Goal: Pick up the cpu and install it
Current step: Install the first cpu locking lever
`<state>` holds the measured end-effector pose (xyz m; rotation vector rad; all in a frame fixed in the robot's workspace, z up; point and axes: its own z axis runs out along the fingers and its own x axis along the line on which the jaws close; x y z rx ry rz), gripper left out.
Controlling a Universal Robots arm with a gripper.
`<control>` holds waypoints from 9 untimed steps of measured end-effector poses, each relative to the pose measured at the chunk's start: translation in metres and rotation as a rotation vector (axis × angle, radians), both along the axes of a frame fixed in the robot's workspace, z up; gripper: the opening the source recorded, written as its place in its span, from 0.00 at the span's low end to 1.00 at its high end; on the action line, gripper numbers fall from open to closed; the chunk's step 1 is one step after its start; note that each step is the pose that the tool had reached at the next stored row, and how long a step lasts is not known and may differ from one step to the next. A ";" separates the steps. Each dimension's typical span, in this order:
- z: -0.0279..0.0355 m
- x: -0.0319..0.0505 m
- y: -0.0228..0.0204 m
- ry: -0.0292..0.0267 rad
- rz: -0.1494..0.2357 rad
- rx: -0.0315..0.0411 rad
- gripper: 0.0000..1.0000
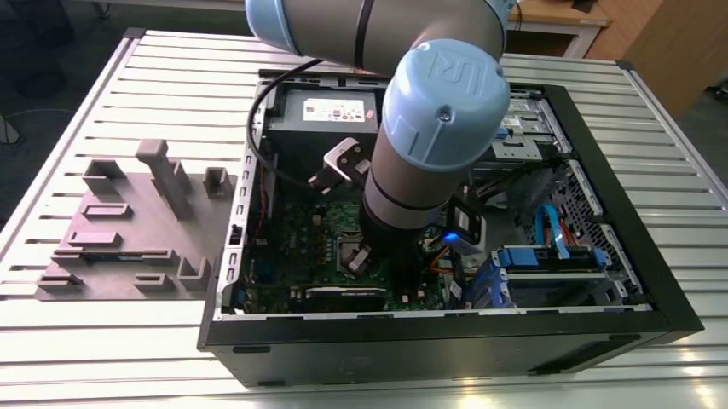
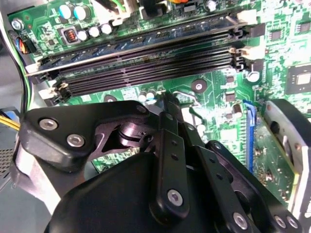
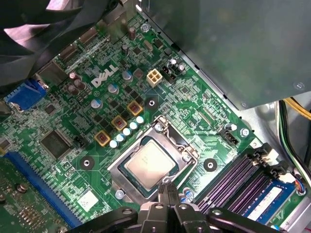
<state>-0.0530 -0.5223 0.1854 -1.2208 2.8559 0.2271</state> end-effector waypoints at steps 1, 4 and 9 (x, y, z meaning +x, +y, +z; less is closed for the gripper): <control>0.0000 0.0003 -0.0005 -0.0011 0.000 -0.0004 0.10; 0.0000 0.0006 -0.0017 -0.0019 0.000 -0.0007 0.10; 0.0000 0.0005 -0.0021 -0.0016 0.000 0.0001 0.10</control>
